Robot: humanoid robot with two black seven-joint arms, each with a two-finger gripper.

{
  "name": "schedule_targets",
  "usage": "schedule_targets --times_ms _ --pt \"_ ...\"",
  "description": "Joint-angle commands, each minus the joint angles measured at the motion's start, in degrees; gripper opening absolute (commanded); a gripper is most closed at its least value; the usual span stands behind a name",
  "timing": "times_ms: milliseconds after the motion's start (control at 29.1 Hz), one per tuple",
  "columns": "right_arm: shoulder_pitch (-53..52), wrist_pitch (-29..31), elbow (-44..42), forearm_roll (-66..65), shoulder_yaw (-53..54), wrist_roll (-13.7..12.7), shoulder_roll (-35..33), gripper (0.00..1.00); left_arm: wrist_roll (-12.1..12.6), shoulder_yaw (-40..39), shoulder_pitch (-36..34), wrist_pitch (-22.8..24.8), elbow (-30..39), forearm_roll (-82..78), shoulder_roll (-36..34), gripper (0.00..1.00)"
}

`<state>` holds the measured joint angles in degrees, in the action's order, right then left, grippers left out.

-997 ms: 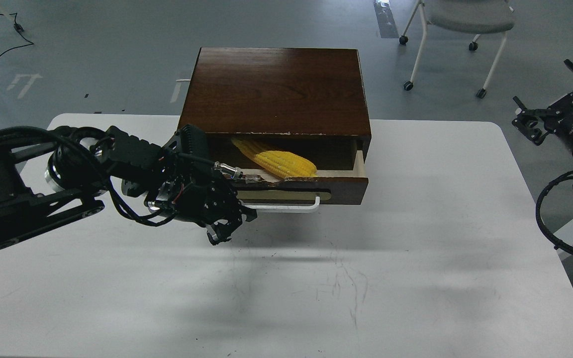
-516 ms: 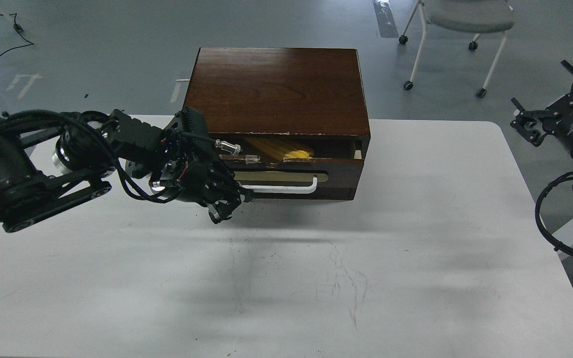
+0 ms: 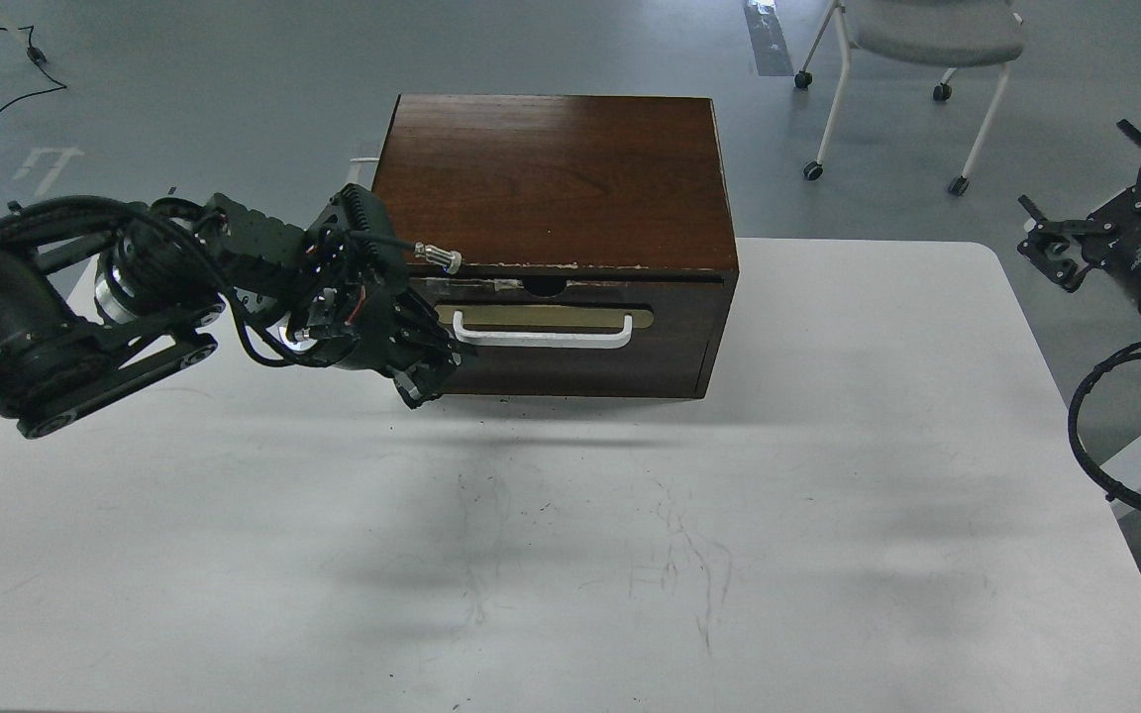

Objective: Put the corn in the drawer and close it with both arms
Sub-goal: 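Push the drawer shut into the box with the left gripper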

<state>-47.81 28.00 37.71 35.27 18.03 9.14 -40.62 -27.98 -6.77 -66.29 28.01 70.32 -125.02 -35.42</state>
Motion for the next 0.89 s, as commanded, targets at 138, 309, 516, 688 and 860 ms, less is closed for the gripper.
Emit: schedule_targets --times_ms 138,309,516,688,860 --pt "0.0 0.0 -0.4 0.0 0.0 0.0 -0.2 1.0 0.0 -0.1 -0.1 0.0 -0.9 0.0 -0.1 0.0" --pt "0.0 0.0 -0.4 0.0 0.1 0.0 -0.3 1.0 0.0 -0.2 -0.1 0.0 1.0 0.0 -0.1 0.0" --pt "0.0 0.0 -0.4 0.0 0.0 0.0 -0.3 1.0 0.0 -0.2 -0.1 0.0 2.3 0.0 -1.0 0.0" --pt "0.5 0.0 -0.4 0.0 0.1 0.0 -0.3 1.0 0.0 -0.3 0.5 0.0 2.4 0.0 -4.7 0.0" --pt "1.0 0.0 -0.5 0.0 0.1 0.0 -0.3 1.0 0.0 -0.1 1.0 0.0 2.3 0.0 -9.6 0.0"
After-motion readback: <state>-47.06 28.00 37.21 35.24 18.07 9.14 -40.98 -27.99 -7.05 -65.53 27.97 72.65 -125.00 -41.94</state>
